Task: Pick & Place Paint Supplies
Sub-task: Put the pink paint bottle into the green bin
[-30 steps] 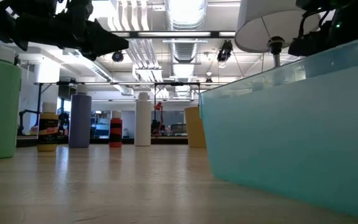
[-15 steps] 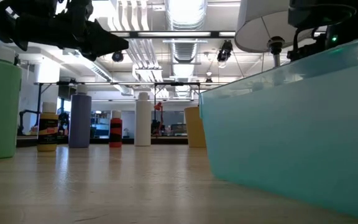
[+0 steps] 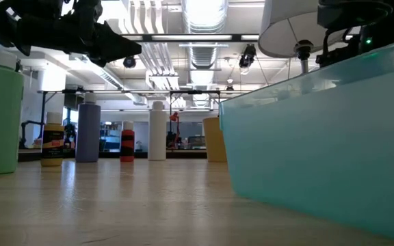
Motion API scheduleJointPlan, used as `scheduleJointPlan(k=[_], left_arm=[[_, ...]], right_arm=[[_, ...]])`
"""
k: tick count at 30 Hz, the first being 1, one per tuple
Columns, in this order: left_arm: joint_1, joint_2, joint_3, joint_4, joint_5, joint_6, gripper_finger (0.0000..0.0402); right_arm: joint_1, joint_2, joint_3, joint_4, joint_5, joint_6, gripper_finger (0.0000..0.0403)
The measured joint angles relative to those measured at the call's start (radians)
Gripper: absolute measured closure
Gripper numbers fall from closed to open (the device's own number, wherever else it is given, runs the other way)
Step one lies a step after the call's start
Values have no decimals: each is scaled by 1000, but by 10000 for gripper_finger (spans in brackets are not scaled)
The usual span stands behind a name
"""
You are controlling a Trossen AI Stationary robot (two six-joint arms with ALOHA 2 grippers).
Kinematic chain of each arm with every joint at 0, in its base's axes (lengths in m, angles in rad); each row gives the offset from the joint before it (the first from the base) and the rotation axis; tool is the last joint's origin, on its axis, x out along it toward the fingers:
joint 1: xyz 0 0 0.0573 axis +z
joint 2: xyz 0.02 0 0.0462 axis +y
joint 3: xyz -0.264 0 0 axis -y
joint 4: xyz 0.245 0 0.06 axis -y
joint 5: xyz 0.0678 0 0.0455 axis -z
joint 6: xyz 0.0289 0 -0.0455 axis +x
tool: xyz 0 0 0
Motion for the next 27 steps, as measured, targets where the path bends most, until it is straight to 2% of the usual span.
scheduleJointPlan(k=[5, 12, 16, 19, 27], left_arm=[[0, 0, 0, 0, 0, 0, 305], [0, 0, 0, 0, 0, 0, 305], [1, 0, 0, 0, 0, 0, 305], [1, 0, 0, 0, 0, 0, 305], [1, 0, 0, 0, 0, 0, 305]], right_arm=[[0, -13, 0, 2, -10, -26, 292], [0, -20, 0, 3, -25, -57, 292], [4, -36, 0, 2, -75, -105, 292], [15, -64, 0, 1, -110, -128, 292], [69, -198, 57, -26, -90, -146, 292]])
